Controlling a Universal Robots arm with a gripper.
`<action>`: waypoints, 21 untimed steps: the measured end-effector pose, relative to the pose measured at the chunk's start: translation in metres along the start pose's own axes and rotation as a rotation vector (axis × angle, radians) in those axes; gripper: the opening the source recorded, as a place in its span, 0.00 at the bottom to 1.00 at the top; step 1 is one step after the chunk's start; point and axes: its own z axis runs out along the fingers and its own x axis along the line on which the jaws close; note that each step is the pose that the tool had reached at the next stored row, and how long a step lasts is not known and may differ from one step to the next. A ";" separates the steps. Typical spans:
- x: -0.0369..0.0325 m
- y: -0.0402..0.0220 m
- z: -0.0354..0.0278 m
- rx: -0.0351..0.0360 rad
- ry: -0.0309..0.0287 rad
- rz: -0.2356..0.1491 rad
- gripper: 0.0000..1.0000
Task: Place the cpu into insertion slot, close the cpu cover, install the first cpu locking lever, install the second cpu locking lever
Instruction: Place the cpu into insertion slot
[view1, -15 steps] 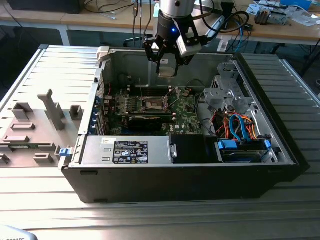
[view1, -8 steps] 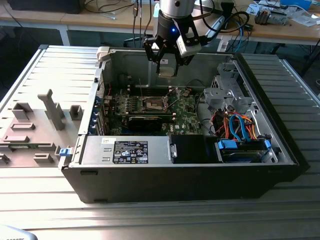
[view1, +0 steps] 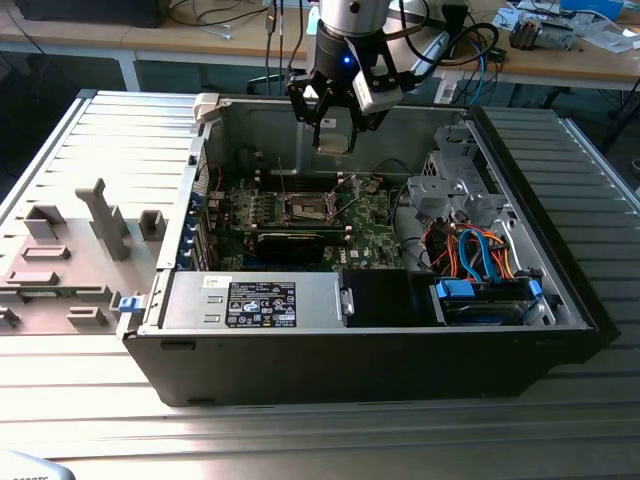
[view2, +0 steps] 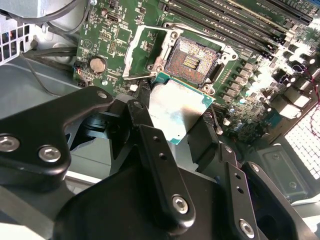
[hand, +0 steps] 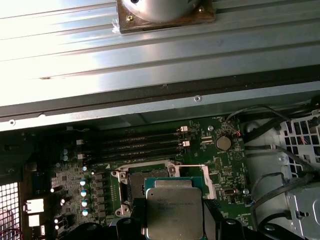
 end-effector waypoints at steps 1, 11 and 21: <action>0.0000 0.0000 0.0000 0.0001 0.0000 0.000 0.54; 0.0000 0.0000 0.0000 0.0012 -0.0007 0.006 0.54; 0.0000 0.0000 0.0000 0.0028 -0.0014 0.012 0.54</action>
